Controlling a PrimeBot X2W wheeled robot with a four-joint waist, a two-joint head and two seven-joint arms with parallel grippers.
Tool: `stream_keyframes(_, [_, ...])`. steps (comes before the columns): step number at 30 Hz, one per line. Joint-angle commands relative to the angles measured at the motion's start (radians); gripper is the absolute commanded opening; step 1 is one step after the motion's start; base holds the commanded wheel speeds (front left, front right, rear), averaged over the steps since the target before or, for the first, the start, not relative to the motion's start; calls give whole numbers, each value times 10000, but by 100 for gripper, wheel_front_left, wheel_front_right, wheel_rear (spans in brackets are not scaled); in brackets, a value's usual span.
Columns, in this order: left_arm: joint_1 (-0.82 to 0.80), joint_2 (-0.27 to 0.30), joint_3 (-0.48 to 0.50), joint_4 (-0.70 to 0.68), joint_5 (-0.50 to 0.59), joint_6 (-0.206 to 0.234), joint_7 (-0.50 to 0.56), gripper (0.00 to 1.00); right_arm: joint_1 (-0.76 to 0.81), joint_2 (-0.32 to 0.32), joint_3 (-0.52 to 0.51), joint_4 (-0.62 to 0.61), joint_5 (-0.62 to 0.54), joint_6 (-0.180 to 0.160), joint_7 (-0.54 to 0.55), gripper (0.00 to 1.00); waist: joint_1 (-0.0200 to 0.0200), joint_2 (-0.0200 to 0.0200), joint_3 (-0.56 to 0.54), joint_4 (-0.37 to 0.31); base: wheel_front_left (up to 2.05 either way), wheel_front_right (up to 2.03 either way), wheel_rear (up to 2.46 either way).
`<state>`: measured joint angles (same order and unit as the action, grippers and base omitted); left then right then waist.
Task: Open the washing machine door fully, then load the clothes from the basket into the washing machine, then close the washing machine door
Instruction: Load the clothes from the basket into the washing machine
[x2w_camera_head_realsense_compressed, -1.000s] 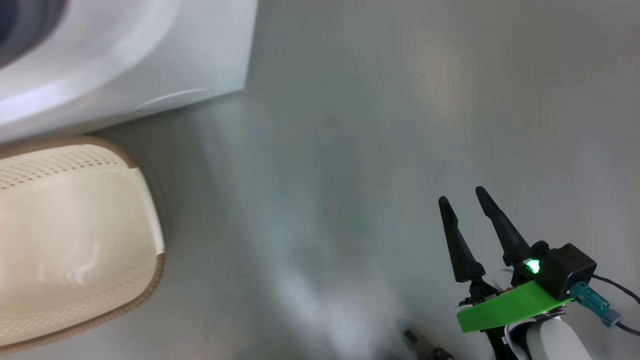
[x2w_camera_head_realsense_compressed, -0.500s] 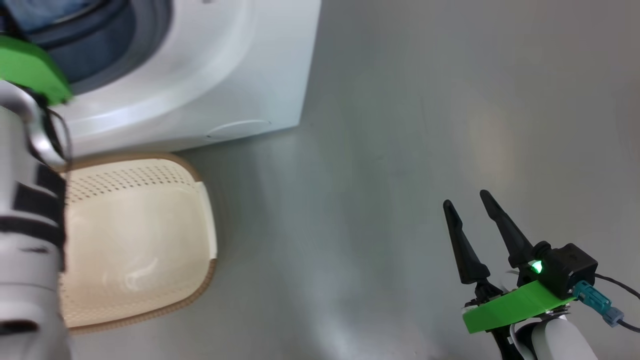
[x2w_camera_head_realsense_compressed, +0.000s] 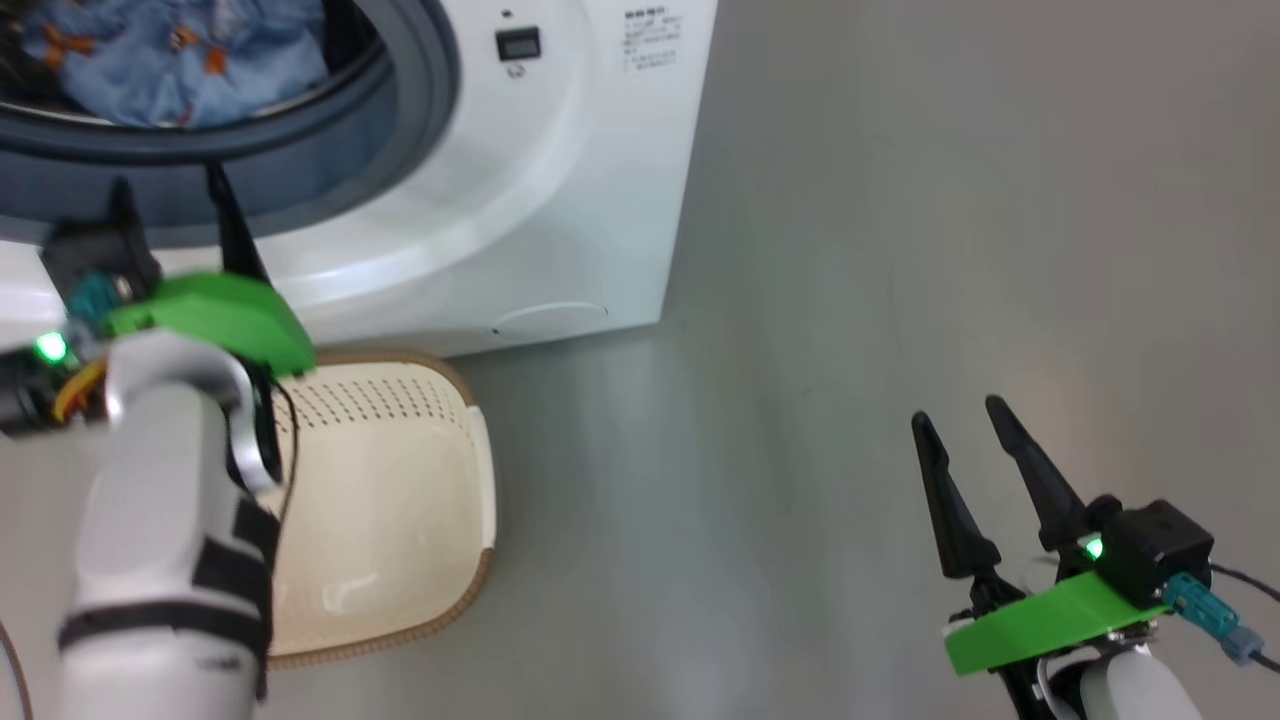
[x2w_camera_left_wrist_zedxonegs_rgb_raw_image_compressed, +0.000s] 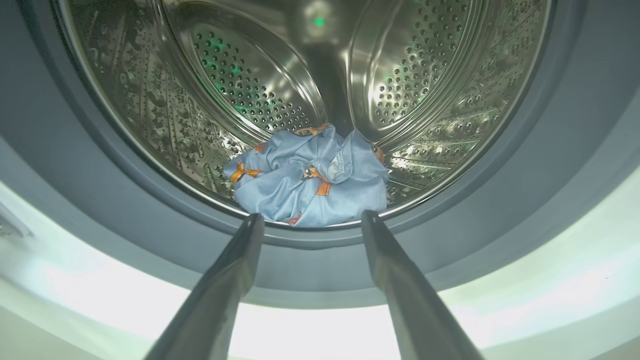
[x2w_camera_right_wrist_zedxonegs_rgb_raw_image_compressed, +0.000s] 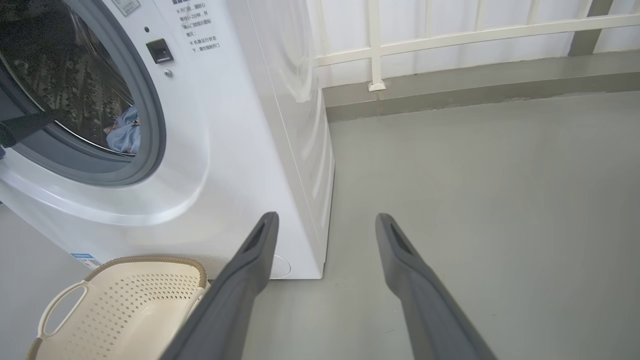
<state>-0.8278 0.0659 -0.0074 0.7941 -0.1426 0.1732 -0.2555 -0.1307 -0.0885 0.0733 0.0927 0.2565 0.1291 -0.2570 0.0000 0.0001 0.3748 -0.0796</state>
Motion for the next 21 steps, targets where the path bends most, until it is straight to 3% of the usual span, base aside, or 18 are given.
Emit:
stream_keyframes(1, [573, 245, 197, -636, -29, -72, -62, 100, 292, 0, 148, -177, -60, 16, -48, 100, 0, -1, -490, 252, 0, 0, 0])
stream_keyframes(10, [3078, -32, 250, -2642, -169, -565, -62, 100, 544, -75, 23, -194, -268, 16, -48, 100, 0, -1, -1412, 476, 0, 0, 0])
stream_keyframes(21, [6222, -147, 124, -4972, -319, -559, -62, 100, 965, -103, -17, -212, -425, 16, -48, 100, 0, -1, -2570, 722, 0, 0, 0])
